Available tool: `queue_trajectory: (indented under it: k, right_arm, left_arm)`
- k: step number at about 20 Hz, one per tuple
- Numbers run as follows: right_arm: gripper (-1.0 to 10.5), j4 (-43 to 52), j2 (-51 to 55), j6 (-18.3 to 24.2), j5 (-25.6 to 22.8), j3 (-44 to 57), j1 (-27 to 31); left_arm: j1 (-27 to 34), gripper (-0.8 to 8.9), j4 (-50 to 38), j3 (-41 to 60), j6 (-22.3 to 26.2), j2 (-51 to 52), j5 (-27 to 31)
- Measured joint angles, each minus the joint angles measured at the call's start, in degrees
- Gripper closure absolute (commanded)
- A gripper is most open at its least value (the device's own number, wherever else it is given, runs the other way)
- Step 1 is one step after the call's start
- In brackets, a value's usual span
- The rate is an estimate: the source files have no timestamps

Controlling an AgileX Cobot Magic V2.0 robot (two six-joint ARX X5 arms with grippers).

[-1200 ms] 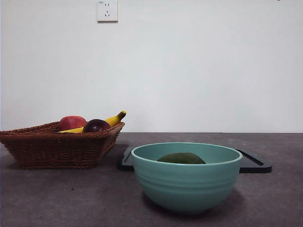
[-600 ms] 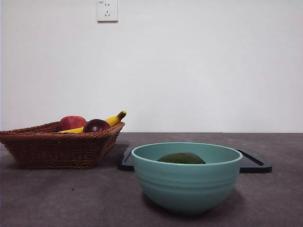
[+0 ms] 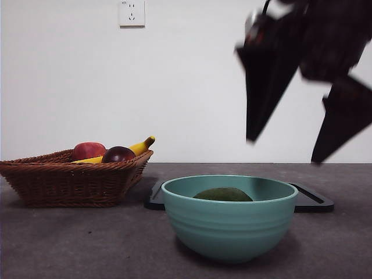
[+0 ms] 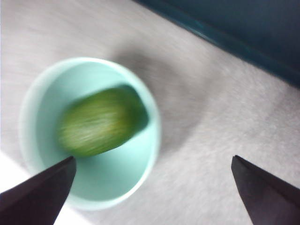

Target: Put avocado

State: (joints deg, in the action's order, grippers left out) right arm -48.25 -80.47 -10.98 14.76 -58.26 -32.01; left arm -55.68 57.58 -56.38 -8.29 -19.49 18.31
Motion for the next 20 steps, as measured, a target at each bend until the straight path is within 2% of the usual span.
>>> queue_trajectory:
  k: [6,11,13,15,17,20]
  right_arm:
    - [2.9,2.0,-9.3,0.3,-1.5,0.0,0.0]
    - [6.5,2.7,-10.2,0.3,-1.5,0.0,0.0]
    - [7.3,2.6,-10.4,0.3,-1.4,0.0,0.0]
    - [7.6,2.6,-11.5,0.3,-1.2,0.0,0.0]
    - [9.3,2.6,-13.2,0.2,-0.6,0.0,0.0]
    - [9.4,2.8,-13.4,-0.3,0.4,-0.3,0.0]
  left_arm:
    - [0.0,2.83,0.0,0.0,0.0,0.0,0.0]
    - [0.0,2.83,0.0,0.0,0.0,0.0,0.0]
    - [0.0,2.83,0.0,0.0,0.0,0.0,0.0]
    - [0.0,2.83,0.0,0.0,0.0,0.0,0.0]
    - [0.0,2.83,0.0,0.0,0.0,0.0,0.0]
    - [0.0,2.83,0.0,0.0,0.0,0.0,0.0]
